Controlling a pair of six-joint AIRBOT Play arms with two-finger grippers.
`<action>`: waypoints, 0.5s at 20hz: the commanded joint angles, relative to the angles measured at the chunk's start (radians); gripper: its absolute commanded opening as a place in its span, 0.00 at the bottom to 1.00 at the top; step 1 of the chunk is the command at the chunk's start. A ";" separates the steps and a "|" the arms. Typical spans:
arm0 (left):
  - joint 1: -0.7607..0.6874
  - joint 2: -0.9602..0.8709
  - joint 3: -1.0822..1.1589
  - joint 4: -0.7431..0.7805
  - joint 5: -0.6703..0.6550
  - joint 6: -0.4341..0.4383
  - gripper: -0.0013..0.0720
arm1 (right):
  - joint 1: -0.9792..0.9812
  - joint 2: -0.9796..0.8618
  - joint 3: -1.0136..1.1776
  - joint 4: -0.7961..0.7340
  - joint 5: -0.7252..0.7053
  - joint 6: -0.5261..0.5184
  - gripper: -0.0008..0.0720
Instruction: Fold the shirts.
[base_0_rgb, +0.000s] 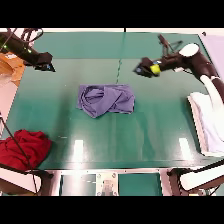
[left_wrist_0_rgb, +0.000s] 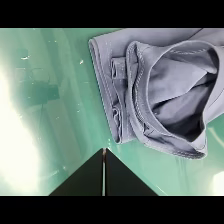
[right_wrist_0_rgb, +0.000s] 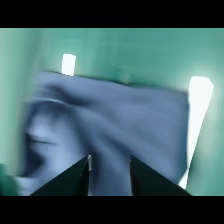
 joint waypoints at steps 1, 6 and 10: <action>0.000 0.000 0.000 -0.003 0.002 -0.004 0.04 | -0.138 0.013 -0.186 -0.008 0.024 -0.072 0.57; 0.000 0.000 -0.001 -0.005 0.002 -0.006 0.04 | -0.082 -0.087 -0.318 0.169 -0.067 -0.195 0.55; 0.001 0.000 0.000 -0.008 -0.004 -0.005 0.04 | 0.029 -0.172 -0.318 0.330 -0.101 -0.266 0.55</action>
